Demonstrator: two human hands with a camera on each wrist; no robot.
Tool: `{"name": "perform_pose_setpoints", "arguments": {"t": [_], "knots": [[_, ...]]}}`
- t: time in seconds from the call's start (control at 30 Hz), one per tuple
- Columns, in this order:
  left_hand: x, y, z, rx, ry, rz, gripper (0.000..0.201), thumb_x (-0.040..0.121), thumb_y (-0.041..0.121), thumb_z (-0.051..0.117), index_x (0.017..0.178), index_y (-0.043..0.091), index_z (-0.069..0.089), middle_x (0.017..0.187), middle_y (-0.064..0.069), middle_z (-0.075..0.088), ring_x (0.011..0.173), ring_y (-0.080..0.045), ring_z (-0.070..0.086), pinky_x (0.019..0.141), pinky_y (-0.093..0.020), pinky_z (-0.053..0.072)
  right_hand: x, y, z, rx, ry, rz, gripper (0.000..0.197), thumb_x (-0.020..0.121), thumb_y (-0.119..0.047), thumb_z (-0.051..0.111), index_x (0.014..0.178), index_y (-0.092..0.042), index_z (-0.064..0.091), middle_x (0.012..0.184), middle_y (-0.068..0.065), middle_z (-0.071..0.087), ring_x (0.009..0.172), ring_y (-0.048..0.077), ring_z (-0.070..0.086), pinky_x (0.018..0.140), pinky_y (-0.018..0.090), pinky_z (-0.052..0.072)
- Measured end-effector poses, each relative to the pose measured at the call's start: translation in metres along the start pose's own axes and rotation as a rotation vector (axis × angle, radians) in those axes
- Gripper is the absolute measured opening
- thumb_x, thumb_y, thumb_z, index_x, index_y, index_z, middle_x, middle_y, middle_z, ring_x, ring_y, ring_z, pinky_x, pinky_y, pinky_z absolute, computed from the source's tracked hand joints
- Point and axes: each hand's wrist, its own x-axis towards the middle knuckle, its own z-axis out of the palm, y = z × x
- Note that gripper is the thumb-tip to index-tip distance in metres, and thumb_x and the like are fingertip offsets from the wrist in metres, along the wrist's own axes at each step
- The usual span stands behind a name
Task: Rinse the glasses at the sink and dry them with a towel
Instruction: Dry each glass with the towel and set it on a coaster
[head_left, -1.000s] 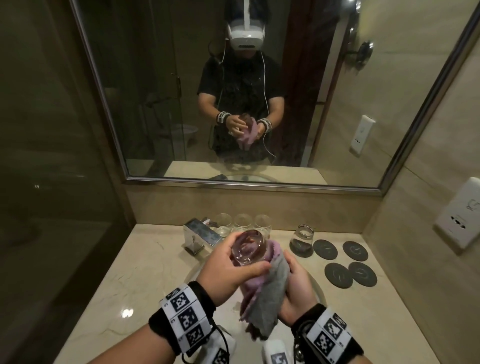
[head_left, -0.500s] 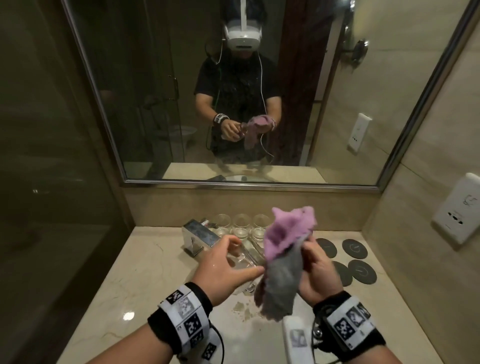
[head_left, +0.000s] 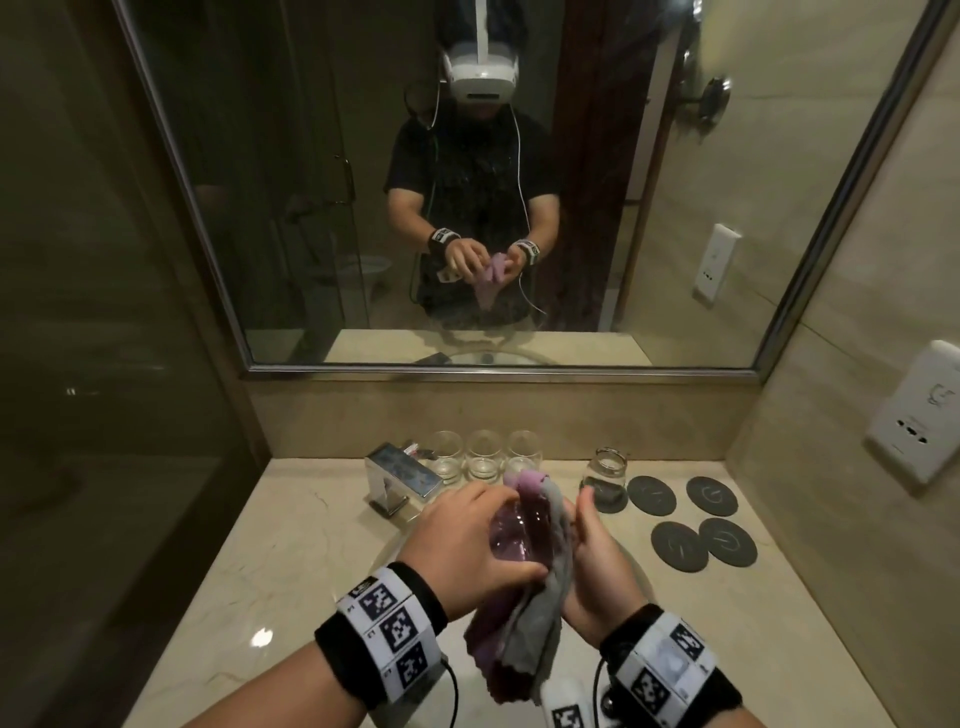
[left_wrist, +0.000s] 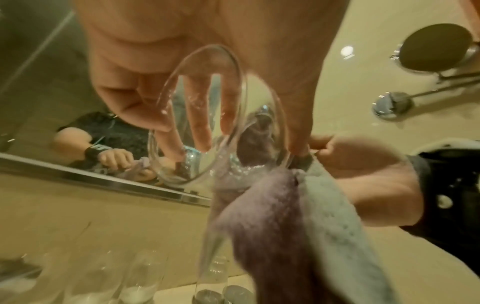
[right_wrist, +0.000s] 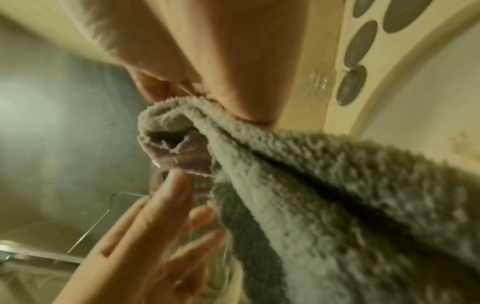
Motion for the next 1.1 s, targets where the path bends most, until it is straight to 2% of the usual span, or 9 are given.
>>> {"name": "perform_pose_setpoints", "arguments": {"t": [0.13,0.23,0.4,0.5,0.67,0.83,0.93,1.03,1.1], "knots": [[0.002,-0.009,-0.006,-0.125,0.026,-0.126,0.069,0.063,0.063,0.076,0.120,0.028,0.059,0.113,0.014,0.060,0.104,-0.005,0.056,0.094,-0.026,0.047,-0.002,-0.016,-0.005,-0.031,-0.056,-0.068,0.043,0.093,-0.028,0.044,0.126,-0.006,0.060,0.130,0.019,0.060,0.120,0.029,0.057,0.100,0.040,0.047],[-0.002,-0.014,-0.005,-0.286,0.036,-0.264,0.063,0.060,0.054,0.083,0.113,0.030,0.059,0.104,0.019,0.060,0.094,0.000,0.057,0.084,-0.020,0.047,-0.004,-0.039,-0.004,-0.091,-0.069,-0.130,0.044,0.084,-0.019,0.060,0.126,-0.005,0.056,0.130,0.021,0.058,0.117,0.031,0.057,0.107,0.047,0.039],[-0.002,-0.016,0.001,-0.566,0.065,-0.348,0.047,0.061,0.046,0.087,0.097,0.038,0.058,0.102,0.016,0.065,0.096,-0.001,0.061,0.084,-0.021,0.049,-0.010,-0.052,-0.016,0.450,-0.160,-0.088,0.074,0.051,-0.018,0.081,0.123,-0.005,0.064,0.126,0.025,0.060,0.113,0.040,0.060,0.094,0.059,0.045],[0.001,-0.018,-0.001,-0.619,0.099,-0.340,0.043,0.064,0.041,0.087,0.096,0.038,0.058,0.105,0.014,0.065,0.099,0.003,0.060,0.080,-0.015,0.047,-0.005,-0.038,-0.022,0.487,-0.139,-0.041,0.096,0.041,-0.011,0.094,0.130,-0.003,0.058,0.133,0.028,0.054,0.116,0.039,0.059,0.093,0.059,0.048],[0.003,-0.022,-0.006,-0.639,0.138,-0.345,0.055,0.055,0.053,0.087,0.100,0.034,0.063,0.103,0.013,0.067,0.100,0.001,0.061,0.082,-0.018,0.047,-0.001,-0.026,-0.025,0.575,-0.028,-0.020,0.092,0.055,-0.031,0.092,0.135,-0.014,0.051,0.116,0.018,0.062,0.105,0.025,0.063,0.093,0.050,0.050],[0.007,-0.024,-0.008,-0.641,0.167,-0.330,0.056,0.057,0.050,0.087,0.104,0.029,0.065,0.101,0.009,0.070,0.098,-0.002,0.063,0.084,-0.022,0.050,0.001,-0.022,-0.026,0.481,-0.050,-0.032,0.092,0.054,-0.047,0.086,0.131,-0.010,0.053,0.127,0.025,0.059,0.117,0.044,0.055,0.099,0.064,0.039],[0.007,-0.021,-0.009,-0.616,0.165,-0.330,0.054,0.058,0.049,0.088,0.103,0.031,0.065,0.102,0.011,0.069,0.099,-0.001,0.062,0.085,-0.022,0.049,0.002,-0.020,-0.023,0.436,-0.099,0.068,0.072,0.077,-0.045,0.075,0.134,-0.010,0.051,0.134,0.027,0.054,0.121,0.044,0.051,0.101,0.067,0.035],[0.007,-0.022,-0.008,-0.593,0.149,-0.323,0.056,0.056,0.055,0.086,0.103,0.032,0.066,0.105,0.013,0.068,0.103,-0.001,0.061,0.090,-0.026,0.050,0.012,-0.014,-0.020,0.276,-0.003,0.082,0.088,0.053,-0.029,0.095,0.126,-0.003,0.053,0.135,0.027,0.050,0.118,0.037,0.052,0.106,0.060,0.035],[0.007,-0.023,-0.008,-0.592,0.125,-0.332,0.055,0.058,0.053,0.086,0.105,0.032,0.066,0.108,0.013,0.067,0.105,-0.002,0.060,0.091,-0.026,0.050,0.013,-0.008,-0.018,0.155,0.027,0.087,0.064,0.055,-0.033,0.092,0.106,-0.008,0.062,0.119,0.022,0.056,0.106,0.032,0.055,0.106,0.053,0.038]]}}
